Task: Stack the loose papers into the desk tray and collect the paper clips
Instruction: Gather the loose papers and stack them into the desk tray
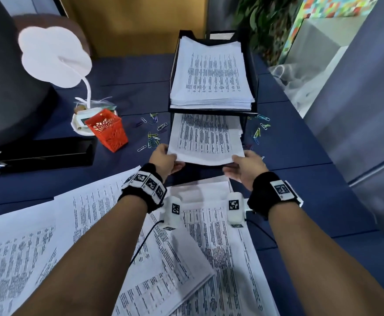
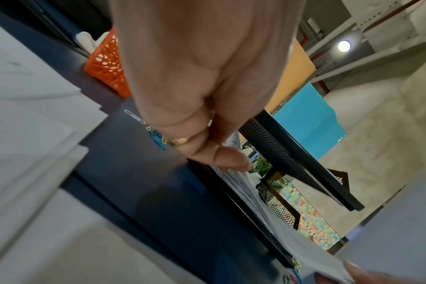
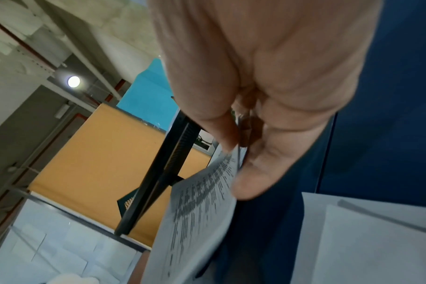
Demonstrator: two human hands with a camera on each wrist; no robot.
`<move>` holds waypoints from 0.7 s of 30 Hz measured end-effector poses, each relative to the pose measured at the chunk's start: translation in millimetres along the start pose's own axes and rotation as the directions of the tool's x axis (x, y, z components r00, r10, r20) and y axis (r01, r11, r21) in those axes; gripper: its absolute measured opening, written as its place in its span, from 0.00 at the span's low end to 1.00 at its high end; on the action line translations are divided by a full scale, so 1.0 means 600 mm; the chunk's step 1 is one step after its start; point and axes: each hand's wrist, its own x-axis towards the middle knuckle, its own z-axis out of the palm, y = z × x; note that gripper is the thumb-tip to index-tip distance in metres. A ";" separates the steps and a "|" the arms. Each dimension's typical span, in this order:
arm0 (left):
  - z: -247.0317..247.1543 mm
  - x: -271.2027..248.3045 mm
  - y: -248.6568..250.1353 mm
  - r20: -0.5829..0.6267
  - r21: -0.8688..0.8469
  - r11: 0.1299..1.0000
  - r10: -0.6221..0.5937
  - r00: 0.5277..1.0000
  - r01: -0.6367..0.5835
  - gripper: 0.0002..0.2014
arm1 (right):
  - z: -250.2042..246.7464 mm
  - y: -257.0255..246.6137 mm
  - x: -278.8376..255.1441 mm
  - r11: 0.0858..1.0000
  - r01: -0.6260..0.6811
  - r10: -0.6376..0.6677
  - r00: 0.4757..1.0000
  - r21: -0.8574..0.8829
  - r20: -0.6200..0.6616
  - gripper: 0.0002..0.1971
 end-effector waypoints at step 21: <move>0.000 0.054 -0.036 0.239 0.939 0.256 -0.005 0.971 -0.230 0.51 | 0.064 -0.060 0.134 0.906 0.055 0.028 0.982 0.421 -0.188 0.22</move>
